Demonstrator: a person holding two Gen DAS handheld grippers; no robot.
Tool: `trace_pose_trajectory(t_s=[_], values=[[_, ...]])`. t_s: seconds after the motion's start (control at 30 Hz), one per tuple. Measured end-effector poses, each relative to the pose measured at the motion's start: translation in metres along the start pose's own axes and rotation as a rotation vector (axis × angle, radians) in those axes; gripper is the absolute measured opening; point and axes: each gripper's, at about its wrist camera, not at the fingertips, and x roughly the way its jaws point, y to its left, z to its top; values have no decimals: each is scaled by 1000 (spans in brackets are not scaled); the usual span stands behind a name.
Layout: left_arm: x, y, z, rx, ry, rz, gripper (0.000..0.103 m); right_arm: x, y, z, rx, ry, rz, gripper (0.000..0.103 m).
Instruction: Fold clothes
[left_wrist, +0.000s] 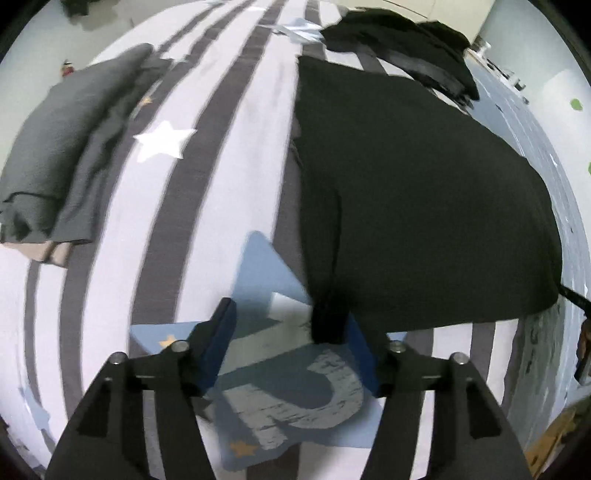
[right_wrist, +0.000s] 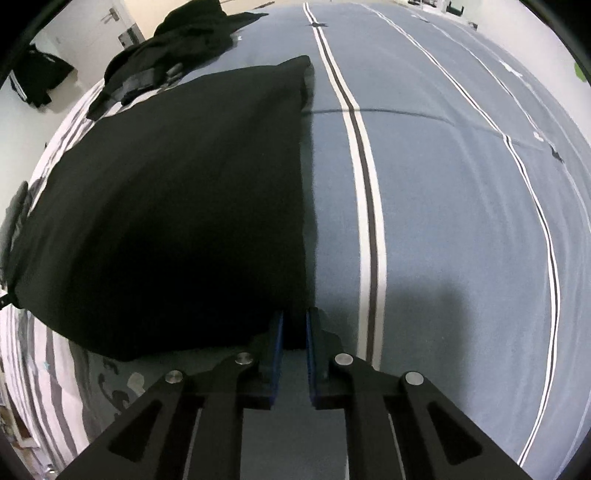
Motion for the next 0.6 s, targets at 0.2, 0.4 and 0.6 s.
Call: trace_pose_trajectory(t_s=[0.2, 0.4, 0.6], values=[[-9, 10, -6, -57, 6, 104, 60, -2, -12, -9, -13, 62, -86, 12], [-15, 5, 3, -86, -46, 80, 60, -20, -36, -13, 126, -16, -6, 13], [6, -37, 32, 10, -69, 5, 60, -19, -9, 7, 90, -100, 90, 28]])
